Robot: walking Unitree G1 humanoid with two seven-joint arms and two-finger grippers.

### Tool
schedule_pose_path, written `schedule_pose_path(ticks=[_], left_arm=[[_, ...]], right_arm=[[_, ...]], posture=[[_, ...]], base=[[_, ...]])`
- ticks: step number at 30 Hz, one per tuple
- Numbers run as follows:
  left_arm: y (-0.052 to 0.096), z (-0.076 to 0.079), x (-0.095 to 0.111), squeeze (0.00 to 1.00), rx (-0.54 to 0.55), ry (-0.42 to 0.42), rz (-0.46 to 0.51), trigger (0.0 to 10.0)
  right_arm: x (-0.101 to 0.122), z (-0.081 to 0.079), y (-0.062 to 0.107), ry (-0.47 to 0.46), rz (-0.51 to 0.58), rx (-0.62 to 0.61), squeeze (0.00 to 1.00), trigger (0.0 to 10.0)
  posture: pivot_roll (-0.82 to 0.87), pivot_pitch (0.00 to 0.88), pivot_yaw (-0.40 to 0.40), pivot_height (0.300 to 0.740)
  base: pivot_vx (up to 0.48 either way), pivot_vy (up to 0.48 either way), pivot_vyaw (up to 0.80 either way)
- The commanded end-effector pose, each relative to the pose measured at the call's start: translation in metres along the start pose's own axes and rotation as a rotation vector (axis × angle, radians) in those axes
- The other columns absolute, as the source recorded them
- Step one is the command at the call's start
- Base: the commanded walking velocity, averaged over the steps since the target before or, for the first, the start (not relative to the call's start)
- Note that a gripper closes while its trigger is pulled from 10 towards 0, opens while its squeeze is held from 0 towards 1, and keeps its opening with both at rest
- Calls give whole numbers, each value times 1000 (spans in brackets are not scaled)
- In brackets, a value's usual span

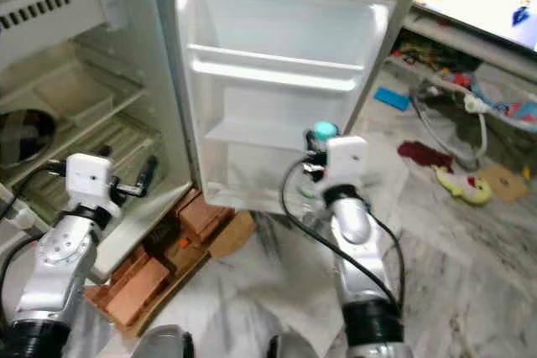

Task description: Restocking fridge

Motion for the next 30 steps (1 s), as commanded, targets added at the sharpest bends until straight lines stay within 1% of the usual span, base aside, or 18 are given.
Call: schedule_pose_path(ticks=[1,3,13,16,23,30], left_arm=[[-4,8,8,0,-32,-9,33,10000],[-4,8,9,0,-33,-8,32,10000],[-4,9,8,0,-38,-11,32,10000],[-4,12,10,0,-52,-7,43,10000],[-5,13,12,0,-60,-1,55,10000],[-5,14,13,0,-61,-1,57,10000]], right_arm=[[6,11,1,19,22,-23,0,10000],[6,11,1,19,24,-21,0,10000],[5,12,1,20,16,-34,0,10000],[5,13,0,19,17,-34,0,10000],[6,12,0,27,24,-28,0,10000],[6,12,0,30,24,-25,0,10000]], posture=[[38,63,-81,740],[38,63,-81,740],[38,67,-81,740],[37,67,-81,740],[37,66,-82,740],[37,68,-83,740]], base=[[334,0,0],[262,0,0],[0,0,0],[0,0,-800],[0,0,0],[245,0,0]])
Point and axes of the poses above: a point about 5 cm out from each wrist's last joint towards the gripper, its own y axis pointing back from the gripper into the wrist, its own x axis along the axis of the wrist's last joint, z = x × y, the point moved 4 cm from there along -y, pointing out of the wrist towards the gripper, and after that the axes turned 3 degrees about -y, right-handed, at the moved point
